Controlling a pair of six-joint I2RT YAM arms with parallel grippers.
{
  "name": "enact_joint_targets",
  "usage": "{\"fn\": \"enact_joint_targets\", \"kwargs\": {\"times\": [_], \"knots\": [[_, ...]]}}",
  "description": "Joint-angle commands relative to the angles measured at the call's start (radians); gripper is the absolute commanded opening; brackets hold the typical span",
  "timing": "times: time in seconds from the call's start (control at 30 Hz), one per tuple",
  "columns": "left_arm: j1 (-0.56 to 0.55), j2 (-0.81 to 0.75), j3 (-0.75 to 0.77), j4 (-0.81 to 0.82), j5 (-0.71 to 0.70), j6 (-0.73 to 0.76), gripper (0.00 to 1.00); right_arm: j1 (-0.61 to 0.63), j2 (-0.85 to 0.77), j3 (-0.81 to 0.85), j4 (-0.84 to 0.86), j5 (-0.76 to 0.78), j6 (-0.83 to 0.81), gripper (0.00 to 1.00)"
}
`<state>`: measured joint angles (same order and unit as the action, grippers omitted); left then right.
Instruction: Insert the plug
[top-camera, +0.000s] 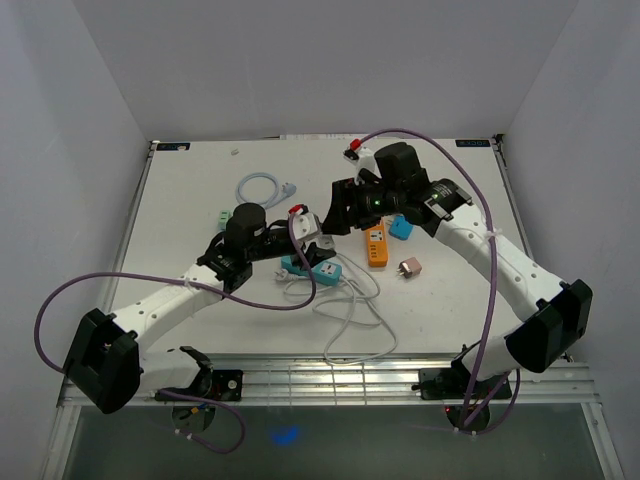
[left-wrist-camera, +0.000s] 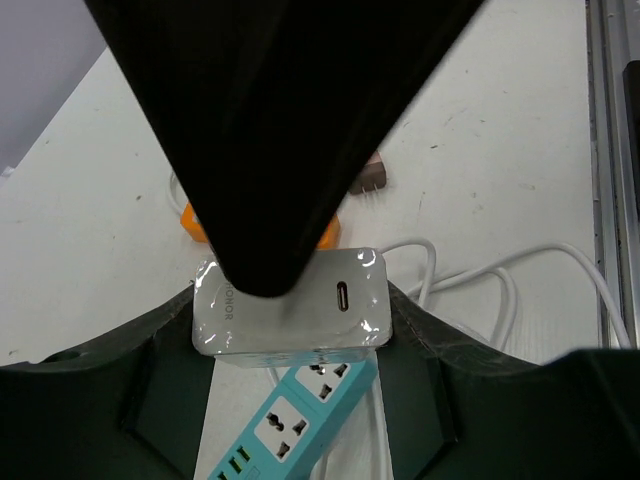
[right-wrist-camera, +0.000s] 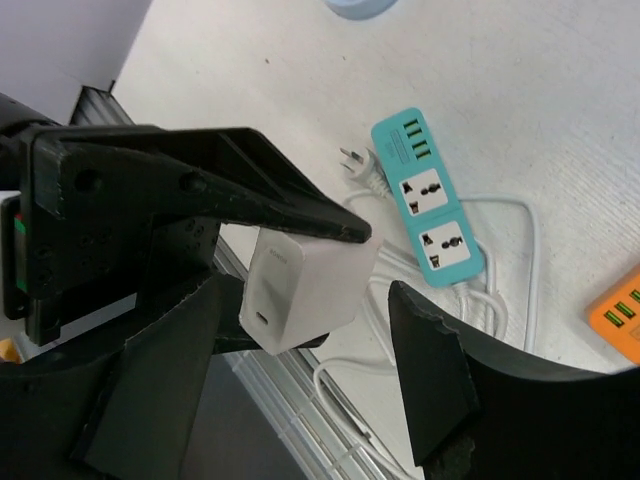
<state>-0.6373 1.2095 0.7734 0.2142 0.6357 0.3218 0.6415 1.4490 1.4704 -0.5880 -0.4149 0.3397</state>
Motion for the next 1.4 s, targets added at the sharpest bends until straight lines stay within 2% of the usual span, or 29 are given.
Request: {"fn": "enact_joint_targets", "kwargs": {"times": [0.0, 0.37, 0.47, 0.57, 0.6, 0.67, 0.7, 0.77, 1.07, 1.13, 1.2, 1.3, 1.37], "knots": [[-0.007, -0.002, 0.059, -0.006, -0.024, 0.017, 0.0, 0.055, 0.019, 0.047, -0.076, 0.122, -0.041, 0.73], [-0.016, 0.024, 0.089, -0.007, -0.014, 0.005, 0.0, 0.127, 0.022, 0.002, -0.021, 0.197, 0.005, 0.65], [-0.019, 0.027, 0.092, -0.009, -0.013, 0.003, 0.0, 0.133, 0.024, 0.002, -0.016, 0.208, 0.01, 0.57], [-0.021, 0.024, 0.092, -0.009, -0.016, 0.002, 0.01, 0.135, 0.017, -0.001, -0.019, 0.225, 0.01, 0.42], [-0.021, 0.022, 0.087, -0.007, -0.016, 0.002, 0.02, 0.135, 0.014, -0.001, -0.022, 0.231, 0.009, 0.3], [-0.021, 0.018, 0.083, -0.007, -0.014, 0.002, 0.05, 0.136, 0.013, -0.001, -0.026, 0.237, 0.009, 0.21], [-0.021, 0.015, 0.081, -0.007, -0.013, 0.003, 0.06, 0.135, 0.017, 0.005, -0.035, 0.237, 0.007, 0.13], [-0.021, 0.013, 0.081, -0.007, -0.013, 0.003, 0.09, 0.135, 0.022, 0.01, -0.042, 0.235, 0.004, 0.08], [-0.021, -0.014, 0.061, 0.001, 0.012, 0.008, 0.25, 0.135, 0.024, 0.007, -0.041, 0.235, -0.01, 0.08], [-0.021, -0.015, 0.061, 0.001, 0.013, 0.011, 0.25, 0.135, 0.025, 0.004, -0.038, 0.216, -0.014, 0.33], [-0.021, -0.01, 0.063, -0.001, 0.006, 0.008, 0.25, 0.136, 0.016, -0.002, -0.024, 0.214, -0.011, 0.44], [-0.021, 0.002, 0.073, -0.001, 0.005, 0.002, 0.25, 0.141, 0.019, 0.001, -0.026, 0.215, -0.01, 0.54], [-0.021, 0.01, 0.082, -0.001, 0.012, -0.001, 0.26, 0.144, 0.025, 0.002, -0.026, 0.215, -0.007, 0.55]]}}
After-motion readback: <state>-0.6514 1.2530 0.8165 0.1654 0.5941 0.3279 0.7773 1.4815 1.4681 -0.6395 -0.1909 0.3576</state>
